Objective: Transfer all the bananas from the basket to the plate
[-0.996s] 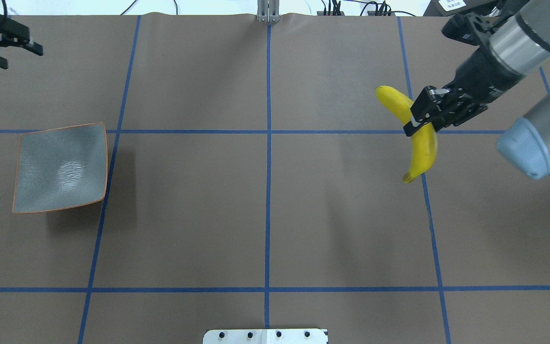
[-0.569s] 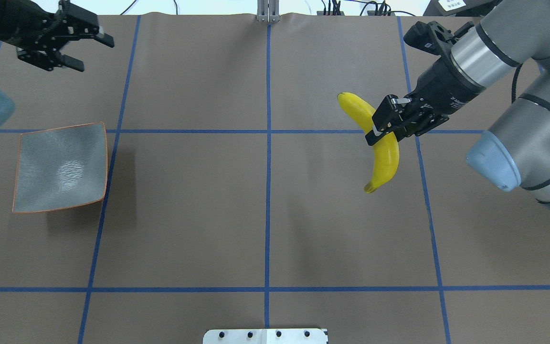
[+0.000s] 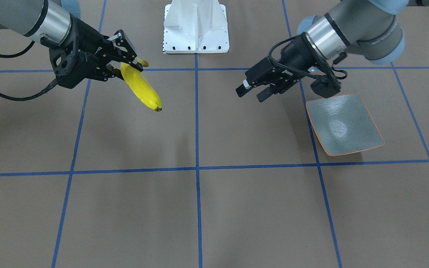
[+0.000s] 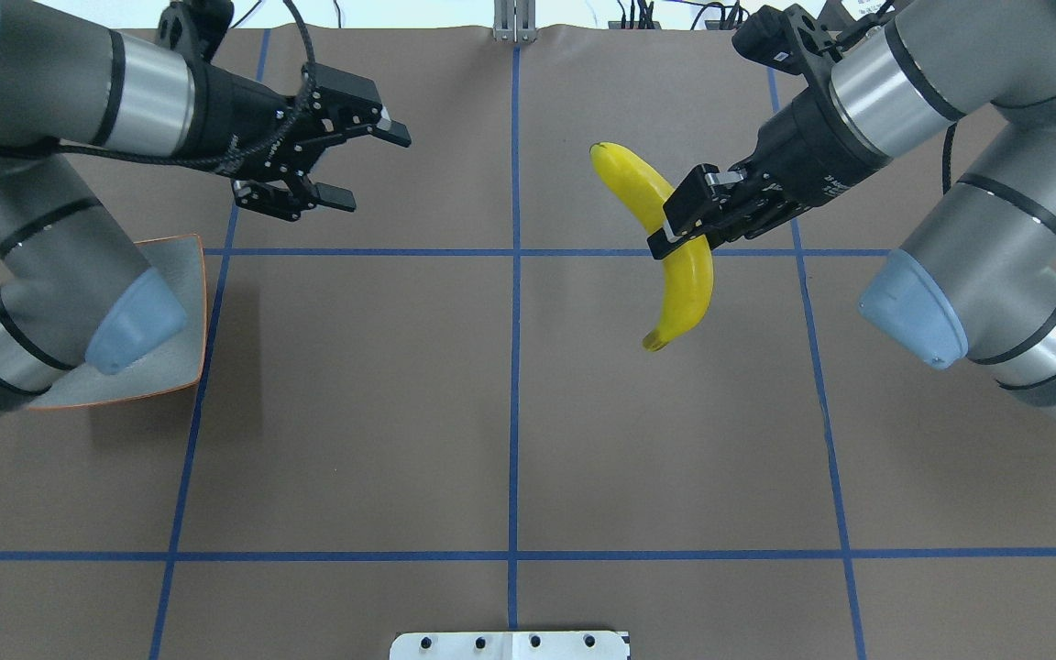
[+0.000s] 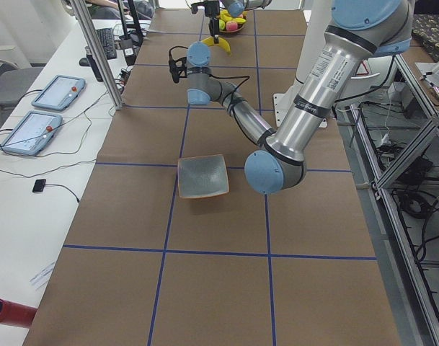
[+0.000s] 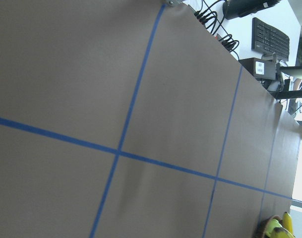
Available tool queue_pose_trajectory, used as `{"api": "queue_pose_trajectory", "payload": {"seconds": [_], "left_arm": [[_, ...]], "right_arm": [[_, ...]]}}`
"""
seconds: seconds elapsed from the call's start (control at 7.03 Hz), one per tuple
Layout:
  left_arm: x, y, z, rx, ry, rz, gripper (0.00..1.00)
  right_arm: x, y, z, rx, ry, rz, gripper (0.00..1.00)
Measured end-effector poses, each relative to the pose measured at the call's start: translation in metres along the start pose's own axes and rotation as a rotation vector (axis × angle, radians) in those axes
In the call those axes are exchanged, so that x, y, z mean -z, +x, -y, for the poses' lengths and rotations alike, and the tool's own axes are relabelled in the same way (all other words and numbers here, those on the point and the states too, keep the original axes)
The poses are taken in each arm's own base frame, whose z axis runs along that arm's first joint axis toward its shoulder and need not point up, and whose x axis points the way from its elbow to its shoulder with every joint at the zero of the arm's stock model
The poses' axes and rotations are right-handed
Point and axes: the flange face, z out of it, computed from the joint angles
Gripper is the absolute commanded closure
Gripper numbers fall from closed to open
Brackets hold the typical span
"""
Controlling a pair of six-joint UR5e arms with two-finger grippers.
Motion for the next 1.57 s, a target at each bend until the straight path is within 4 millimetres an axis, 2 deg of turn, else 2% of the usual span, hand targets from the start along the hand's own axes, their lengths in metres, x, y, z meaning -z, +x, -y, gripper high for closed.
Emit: {"api": "queue_pose_trajectory", "payload": {"seconds": [0.14,0.43,1.0,1.57], "left_arm": [[-0.007,0.008,-0.02,0.021,-0.001,-0.029,0.0],[-0.01,0.023,-0.038,0.045,-0.007,-0.067,0.0],[-0.045,0.032,-0.07,0.052,0.003,-0.092,0.0],[-0.08,0.053,-0.075,0.054,0.026,-0.104,0.0]], "right_arm": [[-0.016,-0.012,-0.008,-0.002,0.049,0.023,1.0],[-0.047,-0.027,-0.021,-0.024,0.107,0.049,1.0],[-0.052,-0.031,-0.024,-0.066,0.113,0.059,1.0],[-0.059,-0.042,-0.029,-0.058,0.095,0.074,1.0]]}}
